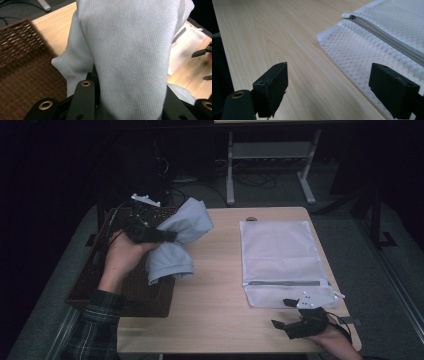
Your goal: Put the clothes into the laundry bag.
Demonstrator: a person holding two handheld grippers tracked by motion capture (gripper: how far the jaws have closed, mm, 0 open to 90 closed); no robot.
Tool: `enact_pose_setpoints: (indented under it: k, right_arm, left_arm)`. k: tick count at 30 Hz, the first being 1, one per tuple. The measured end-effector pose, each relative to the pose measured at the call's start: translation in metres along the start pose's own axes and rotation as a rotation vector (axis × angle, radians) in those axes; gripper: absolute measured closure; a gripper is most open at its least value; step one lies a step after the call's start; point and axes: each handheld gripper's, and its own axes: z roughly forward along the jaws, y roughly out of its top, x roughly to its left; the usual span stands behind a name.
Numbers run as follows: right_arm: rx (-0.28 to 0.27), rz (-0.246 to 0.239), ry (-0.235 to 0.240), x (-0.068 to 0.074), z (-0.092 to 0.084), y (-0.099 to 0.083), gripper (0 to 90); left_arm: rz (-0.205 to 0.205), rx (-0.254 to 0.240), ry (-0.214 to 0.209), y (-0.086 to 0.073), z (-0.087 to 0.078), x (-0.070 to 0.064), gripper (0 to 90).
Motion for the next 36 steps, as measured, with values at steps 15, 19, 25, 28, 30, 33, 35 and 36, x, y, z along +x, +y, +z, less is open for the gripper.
enact_pose_setpoints:
  k: [15,19,25,28,30,33,35,36]
  right_arm:
    - [-0.015,0.003,-0.031,-0.005,-0.005,0.0,16.0]
    - [-0.016,0.006,-0.045,-0.008,-0.007,0.001,16.0]
    - [-0.006,0.013,-0.072,-0.016,-0.011,0.002,17.1]
    - [0.01,0.018,-0.077,-0.019,-0.012,0.003,14.2]
    - [0.011,0.03,-0.076,-0.022,-0.014,0.004,14.3]
    - [0.015,0.06,-0.088,-0.028,-0.015,0.003,16.8]
    - [0.02,0.066,-0.104,-0.032,-0.016,0.002,21.3]
    - [0.02,0.066,-0.104,-0.032,-0.016,0.002,21.3]
  left_arm:
    - [0.042,0.012,-0.068,-0.007,0.043,-0.048,69.8]
    - [0.038,0.018,-0.086,-0.017,0.056,-0.053,69.8]
    - [0.034,0.041,-0.086,-0.03,0.074,-0.057,69.7]
    - [0.028,0.054,-0.084,-0.04,0.086,-0.058,69.8]
    - [0.021,0.056,-0.083,-0.044,0.091,-0.058,69.7]
    - [0.022,0.064,-0.082,-0.051,0.097,-0.058,69.7]
    - [0.021,0.067,-0.08,-0.054,0.099,-0.058,69.7]
    - [0.021,0.07,-0.078,-0.056,0.101,-0.058,69.7]
